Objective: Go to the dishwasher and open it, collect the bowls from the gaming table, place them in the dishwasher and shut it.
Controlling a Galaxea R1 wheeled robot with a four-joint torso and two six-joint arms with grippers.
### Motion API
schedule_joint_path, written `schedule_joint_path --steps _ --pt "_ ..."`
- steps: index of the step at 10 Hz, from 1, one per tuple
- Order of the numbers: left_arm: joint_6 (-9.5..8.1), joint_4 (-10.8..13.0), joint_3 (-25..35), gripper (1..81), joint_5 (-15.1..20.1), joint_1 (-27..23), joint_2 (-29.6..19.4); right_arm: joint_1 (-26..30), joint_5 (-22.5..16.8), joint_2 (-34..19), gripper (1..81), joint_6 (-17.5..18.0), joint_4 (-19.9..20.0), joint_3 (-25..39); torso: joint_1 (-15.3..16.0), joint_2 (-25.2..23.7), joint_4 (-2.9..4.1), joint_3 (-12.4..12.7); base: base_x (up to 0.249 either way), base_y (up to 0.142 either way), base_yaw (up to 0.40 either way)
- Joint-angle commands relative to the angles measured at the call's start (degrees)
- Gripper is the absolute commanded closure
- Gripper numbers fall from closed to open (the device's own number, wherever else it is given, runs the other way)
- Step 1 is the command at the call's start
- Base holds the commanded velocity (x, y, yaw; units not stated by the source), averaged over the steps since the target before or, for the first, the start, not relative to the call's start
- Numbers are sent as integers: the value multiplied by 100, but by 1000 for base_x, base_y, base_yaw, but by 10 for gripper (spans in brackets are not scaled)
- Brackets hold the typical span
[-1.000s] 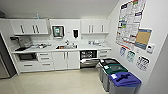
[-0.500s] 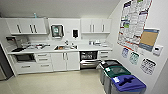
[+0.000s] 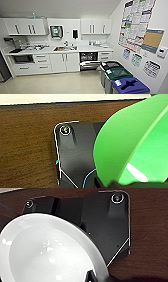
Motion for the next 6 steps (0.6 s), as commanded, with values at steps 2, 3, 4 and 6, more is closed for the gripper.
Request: schedule_joint_path --steps 2,3,4,6 --pt "29 25 -41 811 124 -268 -105 227 -275 -40 811 -17 -80 11 0 2 0 0 134 0 0" --pt "29 25 -41 811 124 -268 -96 236 -284 -40 811 -17 -88 11 0 0 0 0 134 0 0" --pt "29 25 -41 811 124 -268 -87 236 -284 -40 811 -17 -80 2 -2 0 0 0 160 0 0" --pt "20 25 -41 811 124 -268 -96 253 -284 -31 811 -17 -88 -7 -5 0 0 0 162 0 0"
